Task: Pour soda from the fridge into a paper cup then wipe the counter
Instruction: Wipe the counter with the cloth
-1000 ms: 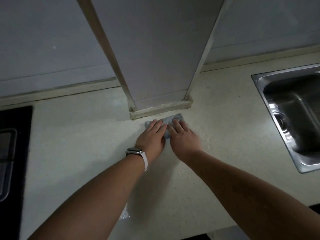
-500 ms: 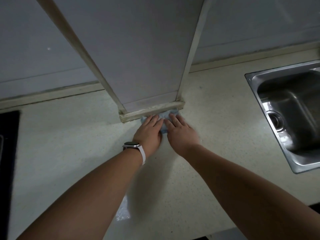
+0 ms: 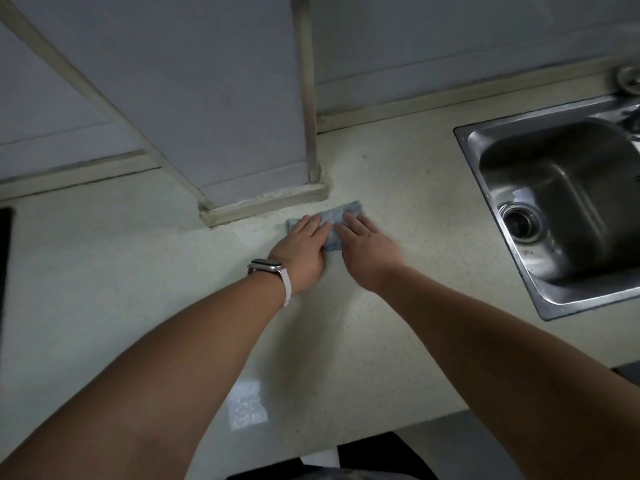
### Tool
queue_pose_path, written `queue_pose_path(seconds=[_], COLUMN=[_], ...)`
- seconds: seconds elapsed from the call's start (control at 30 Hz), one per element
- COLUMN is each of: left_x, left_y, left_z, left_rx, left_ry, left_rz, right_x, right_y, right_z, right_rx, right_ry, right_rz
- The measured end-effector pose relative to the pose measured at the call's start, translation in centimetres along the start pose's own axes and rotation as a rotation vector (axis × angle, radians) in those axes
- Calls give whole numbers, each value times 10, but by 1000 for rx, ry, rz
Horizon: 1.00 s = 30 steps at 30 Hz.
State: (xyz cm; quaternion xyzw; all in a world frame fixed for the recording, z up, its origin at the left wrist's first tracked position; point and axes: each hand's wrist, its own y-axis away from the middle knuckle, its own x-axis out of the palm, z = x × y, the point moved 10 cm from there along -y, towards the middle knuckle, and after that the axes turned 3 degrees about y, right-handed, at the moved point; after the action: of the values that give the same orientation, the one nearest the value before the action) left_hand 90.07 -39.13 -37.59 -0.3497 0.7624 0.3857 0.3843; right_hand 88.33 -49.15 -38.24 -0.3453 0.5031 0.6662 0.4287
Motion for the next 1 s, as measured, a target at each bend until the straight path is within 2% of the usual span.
queue_pose_path(seconds=[0.33,0.8,1.0], left_x=[20,55,72], left_y=[27,95,127], left_z=[-24,-55,-62], left_rx=[-69,-39,-30], left_ry=[26,83,115], left_rz=[20,-44,13], right_x=[6,33,45], right_y=[28,105,140], right_z=[-14,-13,-11], right_rx=[-106,-61,-38], right_ry=[72,63,33], right_rz=[48,55,35])
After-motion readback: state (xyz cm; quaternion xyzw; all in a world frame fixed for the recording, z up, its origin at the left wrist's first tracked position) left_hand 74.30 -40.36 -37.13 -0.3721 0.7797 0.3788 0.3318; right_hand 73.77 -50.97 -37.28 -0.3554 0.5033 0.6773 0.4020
